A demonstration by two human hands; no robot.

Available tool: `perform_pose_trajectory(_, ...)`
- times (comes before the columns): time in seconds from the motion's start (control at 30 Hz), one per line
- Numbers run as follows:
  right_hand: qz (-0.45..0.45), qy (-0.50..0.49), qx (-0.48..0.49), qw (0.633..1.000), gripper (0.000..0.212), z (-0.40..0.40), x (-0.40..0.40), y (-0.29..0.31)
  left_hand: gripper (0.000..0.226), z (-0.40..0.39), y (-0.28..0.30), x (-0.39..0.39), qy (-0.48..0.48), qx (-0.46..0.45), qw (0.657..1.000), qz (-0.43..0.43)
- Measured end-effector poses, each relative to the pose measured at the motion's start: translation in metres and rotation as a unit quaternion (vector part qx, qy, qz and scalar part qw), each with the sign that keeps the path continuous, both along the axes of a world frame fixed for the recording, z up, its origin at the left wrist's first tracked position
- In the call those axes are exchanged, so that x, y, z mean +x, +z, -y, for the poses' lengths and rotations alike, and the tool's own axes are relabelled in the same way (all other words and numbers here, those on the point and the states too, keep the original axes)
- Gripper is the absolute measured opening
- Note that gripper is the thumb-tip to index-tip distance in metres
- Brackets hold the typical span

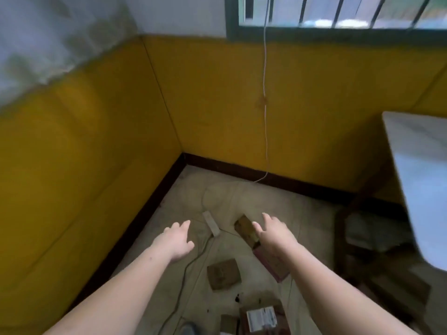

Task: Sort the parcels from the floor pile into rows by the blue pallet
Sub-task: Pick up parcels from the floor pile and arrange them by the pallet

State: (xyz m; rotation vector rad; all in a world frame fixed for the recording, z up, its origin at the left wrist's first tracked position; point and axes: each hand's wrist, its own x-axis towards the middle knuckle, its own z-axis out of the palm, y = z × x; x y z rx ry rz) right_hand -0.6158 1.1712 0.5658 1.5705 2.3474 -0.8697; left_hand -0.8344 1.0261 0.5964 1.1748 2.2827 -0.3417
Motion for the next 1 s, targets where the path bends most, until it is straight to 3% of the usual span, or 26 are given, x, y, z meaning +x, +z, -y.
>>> perform_pose_trajectory(0.23,-0.007,-0.028,-0.106,0.994,0.067,0.011,-0.045,-0.352,0.074,-0.022,-0.34,-0.032,0.038,-0.062,0.989,0.129)
perform_pose_trajectory(0.37,-0.008,-0.082,-0.184,0.979,0.07,0.022,-0.075,-0.525,0.075,-0.029,-0.519,-0.045,0.118,-0.061,0.972,0.193)
perform_pose_trajectory(0.4,-0.013,-0.103,-0.203,0.974,0.072,0.023,-0.083,-0.559,0.08,-0.031,-0.554,-0.047,0.181,-0.057,0.956,0.224)
perform_pose_trajectory(0.47,-0.027,-0.159,-0.241,0.957,0.072,0.021,-0.103,-0.608,0.085,-0.036,-0.605,-0.044,0.336,-0.024,0.886,0.318)
perform_pose_trajectory(0.53,-0.052,-0.235,-0.278,0.93,0.069,0.018,-0.119,-0.626,0.067,-0.041,-0.629,-0.041,0.435,0.014,0.808,0.397)
perform_pose_trajectory(0.57,-0.071,-0.271,-0.288,0.916,0.071,0.016,-0.123,-0.621,0.065,-0.042,-0.63,-0.04,0.456,0.029,0.788,0.412)
perform_pose_trajectory(0.67,-0.149,-0.364,-0.296,0.87,0.088,0.012,-0.12,-0.556,0.08,-0.048,-0.574,-0.041,0.504,0.095,0.75,0.418)
perform_pose_trajectory(0.73,-0.197,-0.409,-0.287,0.843,0.099,0.009,-0.111,-0.483,0.081,-0.058,-0.492,-0.039,0.511,0.142,0.741,0.412)
perform_pose_trajectory(0.8,-0.266,-0.438,-0.244,0.823,0.086,0.007,-0.104,-0.388,0.071,-0.066,-0.386,-0.034,0.514,0.2,0.727,0.409)
perform_pose_trajectory(0.83,-0.298,-0.441,-0.207,0.821,0.074,0.004,-0.1,-0.333,0.071,-0.071,-0.33,-0.032,0.5,0.232,0.734,0.397)
perform_pose_trajectory(0.9,-0.346,-0.419,-0.154,0.825,0.057,-0.005,-0.09,-0.212,0.1,-0.076,-0.212,-0.026,0.439,0.27,0.77,0.376)
perform_pose_trajectory(0.97,-0.388,-0.367,-0.115,0.837,0.054,-0.01,-0.07,-0.08,0.122,-0.075,-0.093,-0.02,0.375,0.293,0.804,0.357)
perform_pose_trajectory(1.0,-0.413,-0.347,-0.103,0.836,0.055,-0.007,-0.056,-0.007,0.119,-0.071,-0.024,-0.011,0.359,0.31,0.804,0.359)
